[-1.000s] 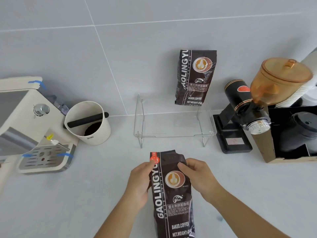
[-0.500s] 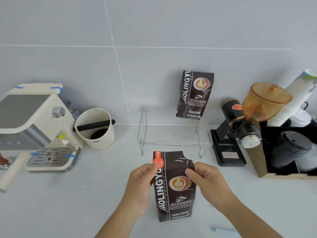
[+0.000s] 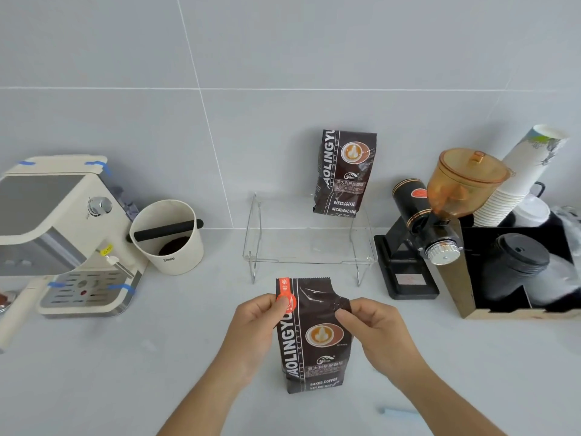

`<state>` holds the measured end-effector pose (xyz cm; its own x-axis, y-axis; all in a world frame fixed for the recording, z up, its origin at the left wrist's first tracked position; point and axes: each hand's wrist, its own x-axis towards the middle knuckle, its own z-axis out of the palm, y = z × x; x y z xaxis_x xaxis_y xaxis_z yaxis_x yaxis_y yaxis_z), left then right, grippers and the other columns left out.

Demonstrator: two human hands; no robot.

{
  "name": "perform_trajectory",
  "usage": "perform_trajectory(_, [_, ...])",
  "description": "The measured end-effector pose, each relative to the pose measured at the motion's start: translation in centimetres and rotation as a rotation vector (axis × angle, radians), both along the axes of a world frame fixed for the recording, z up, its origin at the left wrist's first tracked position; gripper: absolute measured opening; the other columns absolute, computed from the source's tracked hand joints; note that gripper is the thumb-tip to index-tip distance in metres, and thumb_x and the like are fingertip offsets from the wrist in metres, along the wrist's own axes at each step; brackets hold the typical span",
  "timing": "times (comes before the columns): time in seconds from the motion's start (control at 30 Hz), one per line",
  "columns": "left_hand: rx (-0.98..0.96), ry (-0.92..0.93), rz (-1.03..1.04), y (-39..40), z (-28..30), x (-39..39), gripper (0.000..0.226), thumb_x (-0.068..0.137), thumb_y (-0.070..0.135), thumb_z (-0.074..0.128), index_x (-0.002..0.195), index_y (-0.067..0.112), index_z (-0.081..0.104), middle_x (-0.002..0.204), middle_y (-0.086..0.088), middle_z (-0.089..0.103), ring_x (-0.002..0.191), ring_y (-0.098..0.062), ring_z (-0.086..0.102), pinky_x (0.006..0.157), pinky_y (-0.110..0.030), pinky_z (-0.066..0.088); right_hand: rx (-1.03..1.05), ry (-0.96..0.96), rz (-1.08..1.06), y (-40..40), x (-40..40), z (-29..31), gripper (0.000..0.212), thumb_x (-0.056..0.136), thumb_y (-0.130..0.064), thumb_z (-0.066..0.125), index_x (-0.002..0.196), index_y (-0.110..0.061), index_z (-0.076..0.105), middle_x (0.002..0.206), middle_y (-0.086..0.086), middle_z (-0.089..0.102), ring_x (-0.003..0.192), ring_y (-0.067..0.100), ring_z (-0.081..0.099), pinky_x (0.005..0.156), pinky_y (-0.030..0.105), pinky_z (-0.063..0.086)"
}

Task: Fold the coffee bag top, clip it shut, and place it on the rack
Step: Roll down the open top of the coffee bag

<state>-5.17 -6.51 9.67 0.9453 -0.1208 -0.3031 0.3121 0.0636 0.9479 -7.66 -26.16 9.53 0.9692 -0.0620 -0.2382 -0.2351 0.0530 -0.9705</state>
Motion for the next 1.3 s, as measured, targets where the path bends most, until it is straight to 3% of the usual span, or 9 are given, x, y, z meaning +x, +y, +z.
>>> perform_trajectory(0.27, [-0.011, -0.018, 0.025, 0.2, 0.6, 0.2, 0.024, 0.093, 0.019, 0.060, 0.081, 0.004, 0.073, 0.083, -0.017, 0.074, 0.081, -0.022, 0.064, 0.090, -0.043, 0.048, -0.011, -0.096, -0.022, 1.5, 1.1, 2.5, 0.027, 0.085, 0.002, 0.067, 0.099, -0.021, 0.069, 0.064, -0.005, 0.073, 0.060, 0.004, 0.064, 0.059, 0.014, 0.049])
perform_trajectory(0.33, [-0.078, -0.006, 0.079, 0.0, 1.0, 0.2, 0.012, 0.090, 0.013, 0.062, 0.092, 0.011, 0.074, 0.076, -0.011, 0.075, 0.076, -0.022, 0.066, 0.084, -0.040, 0.050, -0.023, -0.108, -0.011, 1.9, 1.3, 2.6, 0.029, 0.086, 0.002, 0.067, 0.099, -0.024, 0.068, 0.061, -0.006, 0.071, 0.059, 0.004, 0.063, 0.059, 0.015, 0.048])
perform_trajectory(0.43, [-0.102, 0.009, 0.123, -0.1, 1.0, 0.2, 0.023, 0.087, 0.009, 0.067, 0.107, 0.020, 0.067, 0.065, -0.008, 0.073, 0.072, -0.023, 0.069, 0.082, -0.040, 0.052, -0.009, -0.102, -0.019, 2.0, 1.5, 2.7, 0.028, 0.086, 0.004, 0.066, 0.097, -0.022, 0.068, 0.057, -0.005, 0.069, 0.053, 0.004, 0.061, 0.053, 0.012, 0.046])
perform_trajectory(0.63, [-0.032, -0.083, 0.099, 0.4, 1.2, 0.0, 0.029, 0.088, 0.004, 0.065, 0.107, 0.026, 0.064, 0.067, -0.021, 0.065, 0.073, -0.028, 0.068, 0.078, -0.041, 0.054, -0.002, -0.111, -0.017, 1.6, 1.6, 2.5, 0.021, 0.083, 0.006, 0.068, 0.087, -0.015, 0.067, 0.055, -0.003, 0.066, 0.055, 0.017, 0.048, 0.054, 0.024, 0.038])
perform_trajectory(0.7, [0.012, -0.135, 0.070, 0.6, 1.4, 0.0, 0.027, 0.088, 0.001, 0.064, 0.102, 0.024, 0.067, 0.064, -0.021, 0.061, 0.067, -0.024, 0.064, 0.072, -0.036, 0.052, -0.009, -0.124, -0.012, 1.7, 1.7, 2.5, 0.025, 0.082, 0.009, 0.067, 0.078, -0.016, 0.069, 0.060, 0.000, 0.068, 0.059, 0.018, 0.055, 0.059, 0.024, 0.044])
perform_trajectory(0.8, [0.114, -0.222, 0.020, 0.8, 1.5, 0.0, 0.025, 0.087, -0.003, 0.064, 0.087, 0.019, 0.073, 0.056, 0.002, 0.063, 0.057, -0.009, 0.060, 0.063, -0.018, 0.049, -0.061, -0.122, 0.029, 1.9, 1.8, 2.5, 0.036, 0.085, 0.007, 0.064, 0.070, -0.023, 0.075, 0.069, 0.000, 0.075, 0.069, 0.016, 0.068, 0.069, 0.031, 0.055])
perform_trajectory(1.0, [0.332, -0.294, -0.130, 1.8, 1.7, -0.4, 0.049, 0.070, -0.004, 0.079, 0.092, 0.038, 0.070, 0.069, 0.010, 0.072, 0.063, -0.006, 0.066, 0.068, -0.015, 0.054, -0.244, -0.176, 0.191, 1.2, 1.0, 2.4, 0.041, 0.079, 0.000, 0.074, 0.087, -0.040, 0.077, 0.094, 0.022, 0.062, 0.086, 0.036, 0.064, 0.085, 0.041, 0.059])
perform_trajectory(1.17, [0.464, -0.352, -0.173, 2.1, 2.0, -0.2, 0.041, 0.073, 0.006, 0.081, 0.096, 0.039, 0.072, 0.072, 0.007, 0.074, 0.065, -0.001, 0.068, 0.071, -0.011, 0.053, -0.451, -0.202, 0.244, 1.2, 0.9, 2.4, 0.042, 0.079, -0.004, 0.075, 0.088, -0.045, 0.070, 0.085, -0.006, 0.065, 0.084, 0.010, 0.067, 0.080, 0.023, 0.056])
perform_trajectory(1.3, [0.527, -0.353, -0.261, 2.4, 2.0, -0.1, 0.024, 0.078, 0.014, 0.078, 0.100, 0.024, 0.077, 0.070, 0.021, 0.073, 0.068, 0.004, 0.067, 0.067, -0.004, 0.047, -0.558, -0.226, 0.269, 1.0, 1.0, 2.5, 0.026, 0.080, -0.013, 0.076, 0.082, -0.038, 0.073, 0.079, -0.010, 0.064, 0.077, 0.000, 0.063, 0.067, 0.009, 0.047])
